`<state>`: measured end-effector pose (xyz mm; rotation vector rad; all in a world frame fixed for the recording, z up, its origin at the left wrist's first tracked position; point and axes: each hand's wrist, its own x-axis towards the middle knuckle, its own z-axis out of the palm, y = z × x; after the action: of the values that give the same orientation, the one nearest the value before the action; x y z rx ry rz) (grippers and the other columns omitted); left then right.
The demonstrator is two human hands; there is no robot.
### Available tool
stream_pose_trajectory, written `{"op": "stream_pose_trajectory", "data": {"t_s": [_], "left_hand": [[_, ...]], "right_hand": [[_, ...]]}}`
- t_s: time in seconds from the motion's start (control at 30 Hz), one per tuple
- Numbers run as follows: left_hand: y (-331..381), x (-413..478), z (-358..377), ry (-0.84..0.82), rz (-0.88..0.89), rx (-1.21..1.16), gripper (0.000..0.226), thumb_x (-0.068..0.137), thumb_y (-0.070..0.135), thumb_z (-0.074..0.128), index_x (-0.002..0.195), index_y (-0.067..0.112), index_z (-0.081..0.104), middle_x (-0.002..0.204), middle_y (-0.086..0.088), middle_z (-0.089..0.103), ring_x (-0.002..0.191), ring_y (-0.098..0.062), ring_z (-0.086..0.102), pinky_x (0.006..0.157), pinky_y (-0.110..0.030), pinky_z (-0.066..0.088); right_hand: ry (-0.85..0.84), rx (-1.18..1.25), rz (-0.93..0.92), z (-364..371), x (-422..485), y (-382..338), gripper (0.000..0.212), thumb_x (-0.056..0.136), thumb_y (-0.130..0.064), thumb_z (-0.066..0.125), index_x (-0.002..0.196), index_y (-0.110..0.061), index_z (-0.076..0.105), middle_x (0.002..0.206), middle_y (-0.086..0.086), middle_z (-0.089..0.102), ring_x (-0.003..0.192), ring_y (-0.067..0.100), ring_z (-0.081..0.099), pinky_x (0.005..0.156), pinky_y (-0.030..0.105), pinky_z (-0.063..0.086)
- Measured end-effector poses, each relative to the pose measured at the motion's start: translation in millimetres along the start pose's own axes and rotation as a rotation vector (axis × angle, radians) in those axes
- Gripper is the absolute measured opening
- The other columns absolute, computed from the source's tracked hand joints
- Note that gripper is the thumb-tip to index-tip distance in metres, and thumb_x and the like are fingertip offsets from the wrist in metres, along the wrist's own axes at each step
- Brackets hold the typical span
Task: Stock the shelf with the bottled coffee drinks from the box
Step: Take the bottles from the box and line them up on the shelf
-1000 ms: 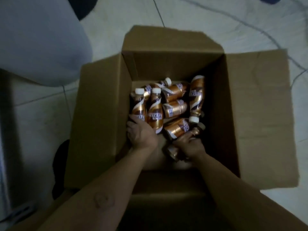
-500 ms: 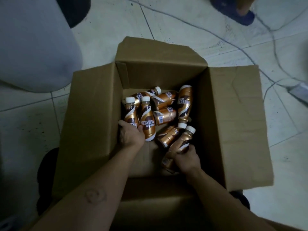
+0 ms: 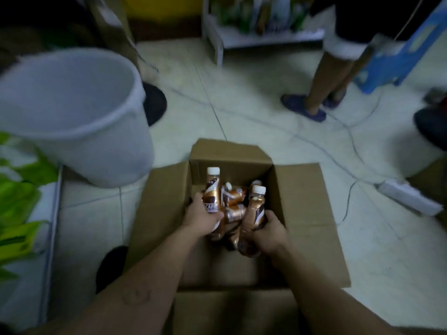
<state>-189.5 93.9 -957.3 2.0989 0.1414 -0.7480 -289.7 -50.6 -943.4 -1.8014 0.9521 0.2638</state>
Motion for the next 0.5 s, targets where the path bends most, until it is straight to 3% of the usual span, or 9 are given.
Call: {"op": "stream_pose_trajectory", "data": {"t_s": [0.13,0.23,0.3,0.37,0.43,0.5], "left_hand": [[69.0,-85.1,-76.3,-0.081,0.266,-0.032,0.056,0.078,0.013,0.078,0.120,0.022,0.043,0.119,-0.001,0.062,0.107,-0.018,0.060,0.094,-0.038,0.048],[115.1,-163.8,-136.2,-0.053,0.443,-0.033,0.064,0.077,0.014,0.078,0.130,0.024,0.043,0.120,0.000,0.063,0.106,-0.016,0.062,0.093,-0.037,0.051],[137.4,-219.0,-174.9,0.056,0.550,-0.059,0.073,0.075,0.018,0.081,0.137,0.025,0.043,0.126,0.001,0.060,0.112,-0.017,0.059,0.099,-0.041,0.048],[153.7,-276.1,-213.4,0.182,0.643,-0.077,0.069,0.075,0.020,0.081,0.134,0.027,0.046,0.119,0.007,0.060,0.107,-0.013,0.060,0.094,-0.034,0.050],[165.2,-328.9,-252.5,0.288,0.719,-0.040,0.055,0.075,0.017,0.081,0.116,0.035,0.050,0.099,0.016,0.063,0.090,0.001,0.061,0.081,-0.019,0.050],[174.5,-371.9,-290.3,0.404,0.771,0.030,0.049,0.068,0.021,0.086,0.101,0.039,0.055,0.095,0.018,0.066,0.088,0.004,0.063,0.084,-0.024,0.053]], "right_hand": [[0.020,0.036,-0.298,-47.6,-67.1,-83.8,0.073,0.042,-0.024,0.082,0.111,-0.028,0.059,0.098,-0.004,0.073,0.089,0.016,0.070,0.086,0.046,0.057],[-0.049,0.048,-0.529,-72.2,-138.4,-150.5,0.071,0.057,-0.005,0.084,0.118,-0.027,0.055,0.099,-0.008,0.067,0.092,0.015,0.066,0.087,0.042,0.056],[-0.097,0.085,-0.678,-80.6,-188.0,-191.4,0.074,0.065,-0.002,0.082,0.124,-0.031,0.049,0.101,-0.015,0.059,0.094,0.010,0.060,0.087,0.035,0.052],[-0.144,0.134,-0.809,-80.8,-233.0,-226.4,0.074,0.065,0.001,0.081,0.123,-0.032,0.050,0.103,-0.014,0.061,0.096,0.011,0.061,0.087,0.035,0.052],[-0.194,0.183,-0.918,-72.7,-270.7,-258.7,0.071,0.061,0.006,0.082,0.116,-0.031,0.055,0.102,-0.009,0.067,0.095,0.011,0.066,0.084,0.035,0.056],[-0.249,0.225,-1.021,-61.1,-305.2,-291.2,0.071,0.059,0.007,0.083,0.110,-0.035,0.057,0.103,-0.007,0.070,0.095,0.010,0.068,0.081,0.032,0.057]]}}
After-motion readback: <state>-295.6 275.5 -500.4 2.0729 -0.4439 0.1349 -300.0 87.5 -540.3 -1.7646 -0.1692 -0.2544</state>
